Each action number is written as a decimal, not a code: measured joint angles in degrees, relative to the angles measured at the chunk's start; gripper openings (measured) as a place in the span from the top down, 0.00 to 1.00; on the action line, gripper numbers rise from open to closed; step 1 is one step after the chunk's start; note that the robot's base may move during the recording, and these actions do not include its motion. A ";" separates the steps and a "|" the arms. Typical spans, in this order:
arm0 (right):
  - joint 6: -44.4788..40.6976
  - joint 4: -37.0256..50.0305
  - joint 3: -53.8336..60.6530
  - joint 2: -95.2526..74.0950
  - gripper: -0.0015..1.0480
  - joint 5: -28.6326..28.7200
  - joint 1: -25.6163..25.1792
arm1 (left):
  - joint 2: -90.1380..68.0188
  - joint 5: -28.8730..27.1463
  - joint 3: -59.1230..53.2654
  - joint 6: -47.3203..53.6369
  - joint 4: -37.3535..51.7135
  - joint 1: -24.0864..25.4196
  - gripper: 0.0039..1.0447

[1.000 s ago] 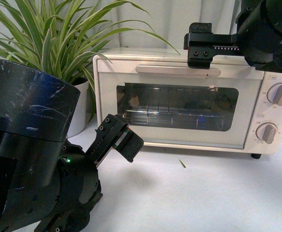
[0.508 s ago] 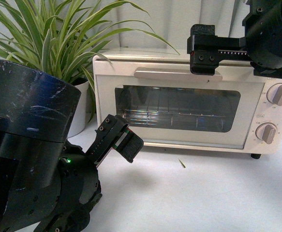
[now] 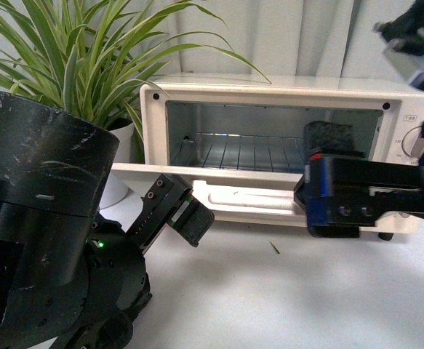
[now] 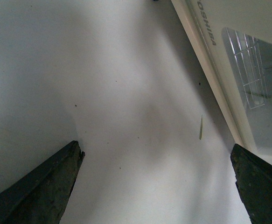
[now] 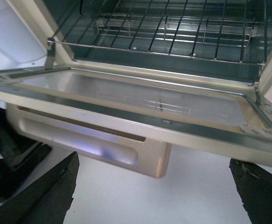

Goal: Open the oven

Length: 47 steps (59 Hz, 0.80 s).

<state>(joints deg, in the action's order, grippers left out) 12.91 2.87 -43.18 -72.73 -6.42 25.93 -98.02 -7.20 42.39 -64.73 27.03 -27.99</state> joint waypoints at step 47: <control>3.41 6.71 20.55 16.52 0.09 5.49 -9.62 | -0.70 -18.34 -2.43 40.22 -4.48 -4.61 0.06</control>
<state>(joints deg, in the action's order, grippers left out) 16.32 9.58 -22.63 -56.21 -0.93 16.32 -98.72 -25.54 39.97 -24.51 22.55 -32.60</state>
